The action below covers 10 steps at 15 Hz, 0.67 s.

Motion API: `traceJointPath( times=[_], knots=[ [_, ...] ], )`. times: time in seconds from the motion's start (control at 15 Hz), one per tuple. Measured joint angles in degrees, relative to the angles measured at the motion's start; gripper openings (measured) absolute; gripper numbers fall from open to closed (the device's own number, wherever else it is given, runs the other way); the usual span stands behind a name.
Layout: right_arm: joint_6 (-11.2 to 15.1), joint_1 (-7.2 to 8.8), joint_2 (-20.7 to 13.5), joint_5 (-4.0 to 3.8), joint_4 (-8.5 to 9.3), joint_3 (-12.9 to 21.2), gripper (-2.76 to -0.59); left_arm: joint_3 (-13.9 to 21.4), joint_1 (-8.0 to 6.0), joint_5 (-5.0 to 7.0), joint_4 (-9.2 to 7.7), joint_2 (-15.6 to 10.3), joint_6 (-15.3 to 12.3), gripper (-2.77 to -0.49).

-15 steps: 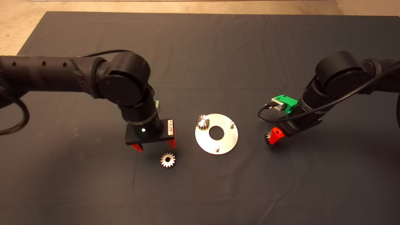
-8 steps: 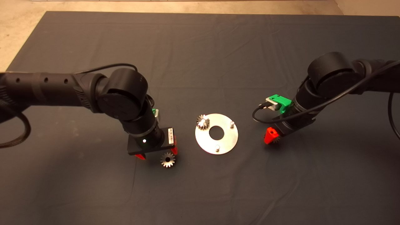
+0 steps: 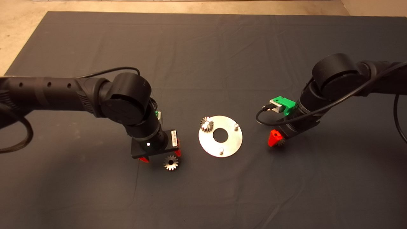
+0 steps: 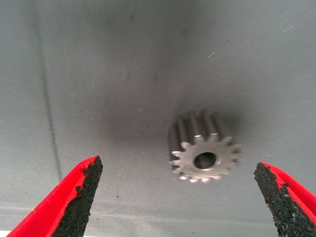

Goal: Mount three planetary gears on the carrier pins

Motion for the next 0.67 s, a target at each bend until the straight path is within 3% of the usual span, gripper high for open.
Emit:
traceJointPath(
  times=[0.2, 0.67],
  knots=[
    [0.0, 0.00, 0.0, 0.00, -0.02, 0.0, -0.60, 0.0, 0.28, -0.17, 1.49, 0.0, -0.4, -1.07],
    [0.0, -0.59, 0.3, 0.00, -0.27, -0.7, -0.60, 0.0, 0.94, -0.39, 2.02, 0.2, -0.4, -1.07]
  ],
)
